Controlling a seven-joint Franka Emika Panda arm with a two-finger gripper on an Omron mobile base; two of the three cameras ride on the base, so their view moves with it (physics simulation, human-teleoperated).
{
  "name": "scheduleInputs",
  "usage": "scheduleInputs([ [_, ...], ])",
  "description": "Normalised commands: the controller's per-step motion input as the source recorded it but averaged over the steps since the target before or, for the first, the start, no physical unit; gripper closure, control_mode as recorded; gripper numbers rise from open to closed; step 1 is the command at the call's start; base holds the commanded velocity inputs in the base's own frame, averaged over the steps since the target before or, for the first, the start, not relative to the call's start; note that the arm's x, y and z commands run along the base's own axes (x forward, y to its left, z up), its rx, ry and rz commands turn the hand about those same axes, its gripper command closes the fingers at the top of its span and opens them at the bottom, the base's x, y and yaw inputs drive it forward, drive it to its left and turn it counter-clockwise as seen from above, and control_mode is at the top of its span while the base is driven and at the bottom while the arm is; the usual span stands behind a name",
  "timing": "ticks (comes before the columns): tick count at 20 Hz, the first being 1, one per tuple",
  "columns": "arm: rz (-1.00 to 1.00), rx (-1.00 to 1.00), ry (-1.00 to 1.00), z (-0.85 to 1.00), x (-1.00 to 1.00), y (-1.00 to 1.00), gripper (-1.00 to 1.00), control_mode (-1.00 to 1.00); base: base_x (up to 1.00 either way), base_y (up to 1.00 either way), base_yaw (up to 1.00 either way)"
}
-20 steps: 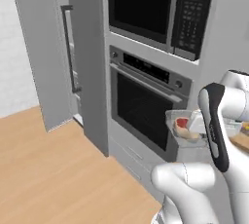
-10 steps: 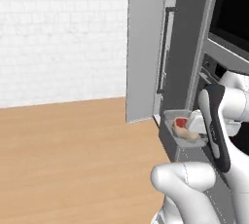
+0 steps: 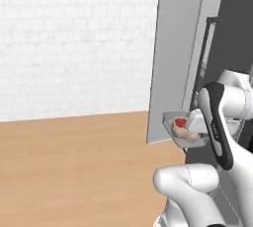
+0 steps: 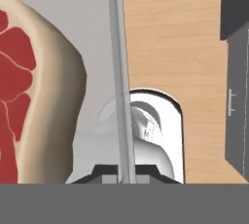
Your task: Take the meat container that has the steak and place it on the second highest rack of the freezer. Then take the vegetable container that has the corn and tomato and place it on the highest rack of the freezer.
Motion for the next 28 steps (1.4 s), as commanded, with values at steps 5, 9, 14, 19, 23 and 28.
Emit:
scheduleInputs([
  [5,0.0,0.0,0.0,0.0,0.0,0.0,1.0,1.0,1.0,0.79,-0.43],
  [9,0.0,0.0,0.0,0.0,0.0,0.0,1.0,1.0,0.95,0.86,-0.66],
  [14,0.0,0.0,0.0,0.0,0.0,0.0,1.0,1.0,0.47,0.47,-0.87],
  [19,0.0,0.0,0.0,0.0,0.0,0.0,1.0,1.0,0.31,0.45,-0.87],
  [23,0.0,0.0,0.0,0.0,0.0,0.0,1.0,1.0,0.58,0.92,-0.64],
  [28,0.0,0.0,0.0,0.0,0.0,0.0,1.0,1.0,0.56,0.88,-0.38],
])
